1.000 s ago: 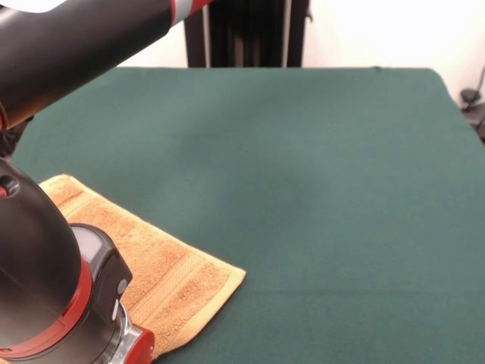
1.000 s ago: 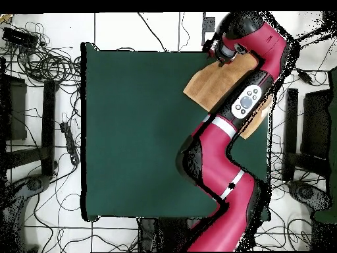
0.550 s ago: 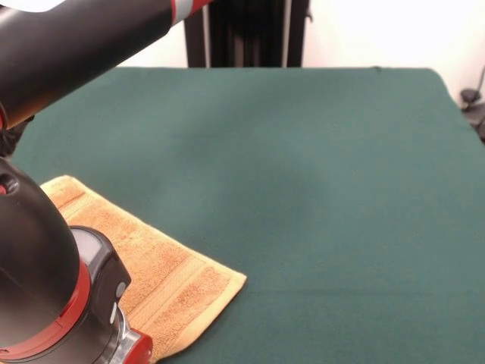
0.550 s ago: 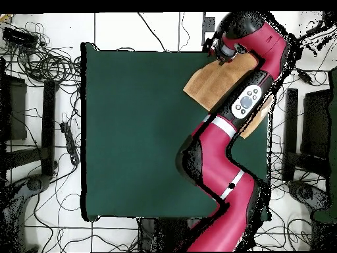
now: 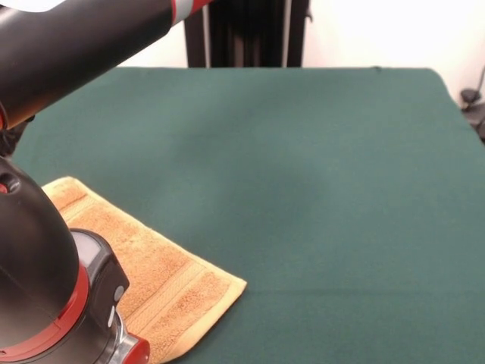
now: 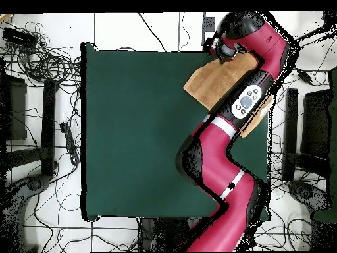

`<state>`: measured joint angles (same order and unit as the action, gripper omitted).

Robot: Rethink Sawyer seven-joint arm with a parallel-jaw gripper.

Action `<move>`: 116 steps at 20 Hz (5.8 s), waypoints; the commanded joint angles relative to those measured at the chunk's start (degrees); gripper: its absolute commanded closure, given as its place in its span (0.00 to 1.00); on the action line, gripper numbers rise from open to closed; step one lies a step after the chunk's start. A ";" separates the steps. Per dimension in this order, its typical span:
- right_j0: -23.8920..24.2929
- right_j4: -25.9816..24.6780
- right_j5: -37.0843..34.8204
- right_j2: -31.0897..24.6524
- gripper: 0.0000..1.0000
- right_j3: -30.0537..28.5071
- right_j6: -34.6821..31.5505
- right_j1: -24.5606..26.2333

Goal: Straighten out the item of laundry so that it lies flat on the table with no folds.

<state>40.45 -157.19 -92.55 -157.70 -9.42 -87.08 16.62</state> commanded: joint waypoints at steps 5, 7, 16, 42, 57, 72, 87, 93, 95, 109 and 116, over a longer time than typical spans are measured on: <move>-2.66 -0.21 8.35 2.81 0.00 6.43 12.25 1.66; -2.67 -0.64 7.90 2.82 0.00 6.36 12.51 1.61; -2.69 -0.64 6.82 3.36 1.00 6.17 10.07 1.78; -3.10 -6.30 -1.27 2.43 1.00 5.31 14.01 -0.07; -3.38 -11.86 -4.63 0.32 1.00 4.54 21.96 -0.39; -3.29 -12.87 -4.97 -1.07 1.00 4.69 20.91 -0.25; -3.18 -12.33 -2.78 -1.83 1.00 5.09 18.91 -0.22; -3.10 -12.80 -3.07 -2.31 1.00 5.13 21.32 -0.20; -3.12 -12.97 -3.09 -2.40 1.00 5.11 22.61 -0.19; -3.04 -11.91 0.44 -3.50 1.00 5.78 24.40 -0.01; -3.12 -11.66 2.06 -3.74 1.00 5.93 22.63 0.28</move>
<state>39.64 -166.16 -92.63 -163.05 -9.41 -81.41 15.94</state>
